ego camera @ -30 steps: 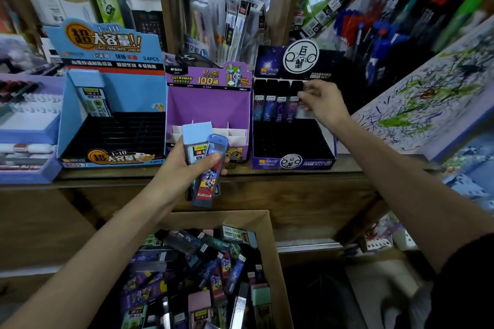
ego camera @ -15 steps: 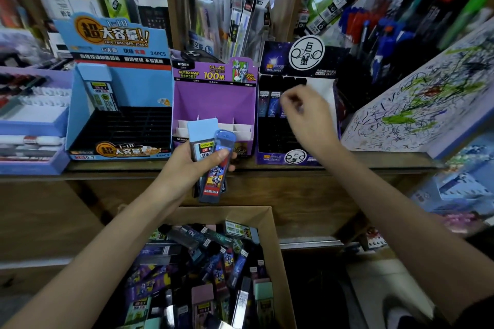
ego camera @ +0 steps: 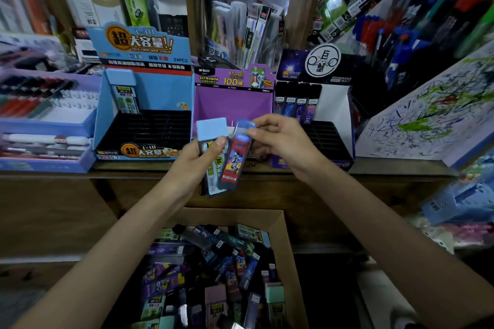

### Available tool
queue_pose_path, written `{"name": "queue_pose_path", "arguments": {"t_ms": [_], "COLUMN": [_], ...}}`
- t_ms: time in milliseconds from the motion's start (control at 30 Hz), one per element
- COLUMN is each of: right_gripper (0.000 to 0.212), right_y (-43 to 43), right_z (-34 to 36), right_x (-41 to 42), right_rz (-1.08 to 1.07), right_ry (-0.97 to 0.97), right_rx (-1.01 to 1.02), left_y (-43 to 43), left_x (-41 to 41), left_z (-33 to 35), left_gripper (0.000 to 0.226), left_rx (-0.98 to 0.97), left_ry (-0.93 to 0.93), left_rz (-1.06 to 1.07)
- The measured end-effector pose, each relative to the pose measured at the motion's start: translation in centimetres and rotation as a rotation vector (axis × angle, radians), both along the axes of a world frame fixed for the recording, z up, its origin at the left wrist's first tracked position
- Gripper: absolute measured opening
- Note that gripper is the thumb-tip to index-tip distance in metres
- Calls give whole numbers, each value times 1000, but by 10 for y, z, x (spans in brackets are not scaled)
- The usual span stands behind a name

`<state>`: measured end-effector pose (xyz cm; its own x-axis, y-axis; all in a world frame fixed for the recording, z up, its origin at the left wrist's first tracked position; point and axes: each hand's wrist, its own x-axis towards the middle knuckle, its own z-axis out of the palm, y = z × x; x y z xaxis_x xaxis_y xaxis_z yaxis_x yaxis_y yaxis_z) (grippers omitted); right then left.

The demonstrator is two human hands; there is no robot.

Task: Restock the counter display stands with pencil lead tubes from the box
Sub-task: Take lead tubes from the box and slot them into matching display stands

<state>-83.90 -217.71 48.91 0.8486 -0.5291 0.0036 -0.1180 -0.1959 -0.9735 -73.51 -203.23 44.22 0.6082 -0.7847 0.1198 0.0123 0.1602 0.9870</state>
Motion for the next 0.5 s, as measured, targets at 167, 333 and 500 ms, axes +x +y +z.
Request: {"name": "queue_pose_path", "arguments": {"t_ms": [167, 333, 500], "right_gripper": [8, 11, 15], "right_y": [-10, -12, -7], "right_z": [30, 38, 25], "right_x": [30, 79, 105], "right_rz": [-128, -230, -188], "right_ry": [-177, -238, -169], "right_rx": [-72, -287, -462], "left_y": [36, 63, 73], "left_x": [29, 48, 52], "left_z": [2, -5, -12], "left_gripper": [20, 17, 24], "left_rx": [-7, 21, 25], "left_ry": [-10, 13, 21], "left_rz": [102, 206, 229]}}
